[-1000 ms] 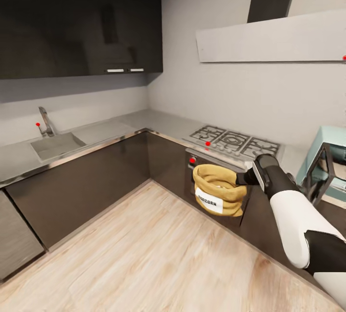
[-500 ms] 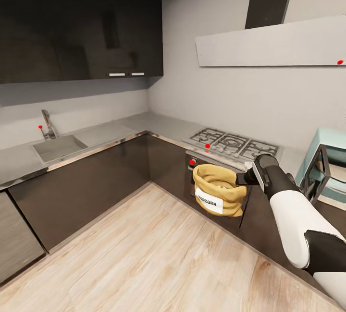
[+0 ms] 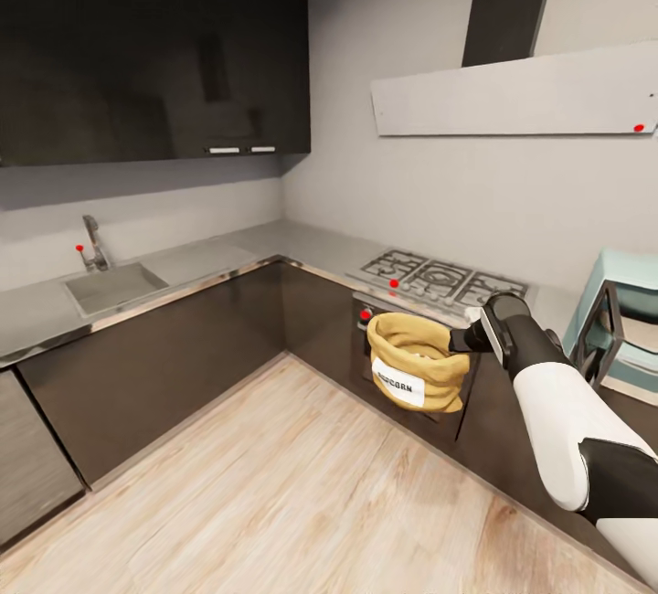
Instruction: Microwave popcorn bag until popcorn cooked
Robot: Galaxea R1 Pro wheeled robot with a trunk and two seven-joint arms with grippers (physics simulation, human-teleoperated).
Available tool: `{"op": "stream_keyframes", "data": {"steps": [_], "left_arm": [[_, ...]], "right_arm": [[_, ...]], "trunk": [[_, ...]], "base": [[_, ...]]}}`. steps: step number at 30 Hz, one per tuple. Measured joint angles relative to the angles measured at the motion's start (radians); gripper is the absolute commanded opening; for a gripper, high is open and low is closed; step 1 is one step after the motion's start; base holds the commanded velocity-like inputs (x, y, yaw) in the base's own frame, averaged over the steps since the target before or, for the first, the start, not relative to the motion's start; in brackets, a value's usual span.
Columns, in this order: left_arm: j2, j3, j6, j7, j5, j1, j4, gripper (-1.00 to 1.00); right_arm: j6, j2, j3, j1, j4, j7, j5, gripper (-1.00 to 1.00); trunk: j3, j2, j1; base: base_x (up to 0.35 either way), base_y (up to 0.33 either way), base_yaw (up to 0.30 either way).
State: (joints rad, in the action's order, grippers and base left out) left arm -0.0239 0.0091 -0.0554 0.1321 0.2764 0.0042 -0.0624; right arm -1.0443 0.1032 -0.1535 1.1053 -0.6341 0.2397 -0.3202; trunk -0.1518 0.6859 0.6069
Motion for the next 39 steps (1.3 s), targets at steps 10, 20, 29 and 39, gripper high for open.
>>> {"op": "stream_keyframes", "data": {"steps": [10, 20, 29, 39], "left_arm": [[-0.002, 0.003, 0.0, 0.001, 0.0, 0.0, 0.0, 1.0], [-0.003, 0.002, 0.001, 0.001, -0.001, 0.0, 0.001, 1.0], [-0.003, 0.003, 0.002, 0.001, -0.002, 0.0, 0.001, 1.0], [-0.002, 0.002, 0.002, 0.0, -0.001, 0.0, 0.001, 1.0]], "right_arm": [[0.0, 0.0, 0.0, 0.0, 0.0, 0.001, 0.002, -1.0], [0.0, 0.0, 0.0, 0.0, 0.005, 0.002, 0.007, -1.0], [0.0, 0.007, 0.001, 0.0, 0.038, 0.001, 0.0, -1.0], [0.0, 0.014, 0.0, 0.0, 0.038, 0.0, 0.002, -1.0]], "trunk": [[0.002, 0.0, 0.0], [0.002, 0.0, 0.0], [0.003, 0.0, 0.0], [0.009, 0.0, 0.0]], "base": [[-0.152, 0.255, 0.0], [-0.177, 0.284, 0.0], [-0.226, 0.284, -0.088], [-0.236, 0.237, -0.234]]}}
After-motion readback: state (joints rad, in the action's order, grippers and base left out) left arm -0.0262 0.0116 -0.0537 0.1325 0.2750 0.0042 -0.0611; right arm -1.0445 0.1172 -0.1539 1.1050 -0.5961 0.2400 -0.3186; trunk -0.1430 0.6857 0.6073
